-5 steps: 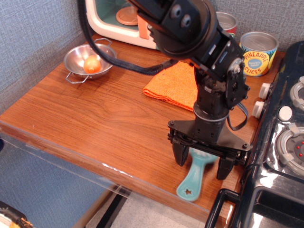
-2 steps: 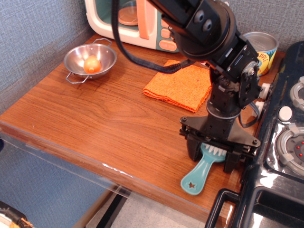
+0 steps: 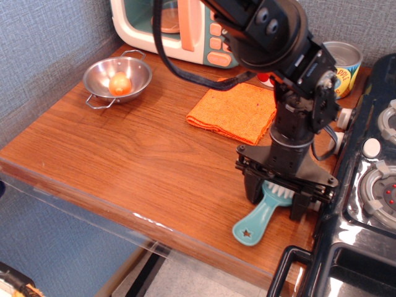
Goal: Move brush on top of the orange cloth.
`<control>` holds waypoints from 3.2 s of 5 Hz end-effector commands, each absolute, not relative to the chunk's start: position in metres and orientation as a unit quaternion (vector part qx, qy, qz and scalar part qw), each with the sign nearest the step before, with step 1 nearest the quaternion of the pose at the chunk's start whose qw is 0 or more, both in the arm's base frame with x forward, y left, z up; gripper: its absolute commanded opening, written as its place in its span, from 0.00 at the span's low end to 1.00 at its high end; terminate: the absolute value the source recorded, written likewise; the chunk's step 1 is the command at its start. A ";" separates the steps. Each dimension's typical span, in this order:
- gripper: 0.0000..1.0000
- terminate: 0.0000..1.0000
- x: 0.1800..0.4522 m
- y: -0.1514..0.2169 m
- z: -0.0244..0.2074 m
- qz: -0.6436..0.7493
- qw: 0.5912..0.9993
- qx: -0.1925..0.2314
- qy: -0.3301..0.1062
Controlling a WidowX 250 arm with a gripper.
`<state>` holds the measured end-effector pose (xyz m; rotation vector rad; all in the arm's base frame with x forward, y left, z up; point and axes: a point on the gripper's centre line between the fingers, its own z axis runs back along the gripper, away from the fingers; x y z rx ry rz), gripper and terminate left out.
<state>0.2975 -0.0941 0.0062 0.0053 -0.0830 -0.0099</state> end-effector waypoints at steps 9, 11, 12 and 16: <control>1.00 0.00 0.433 0.016 0.066 0.121 0.988 0.010 -0.096; 1.00 0.00 0.409 0.013 0.113 0.068 0.989 -0.012 -0.127; 1.00 0.00 0.390 0.017 0.121 0.013 0.994 0.004 -0.109; 1.00 0.00 0.347 0.028 0.101 -0.053 0.994 0.024 -0.090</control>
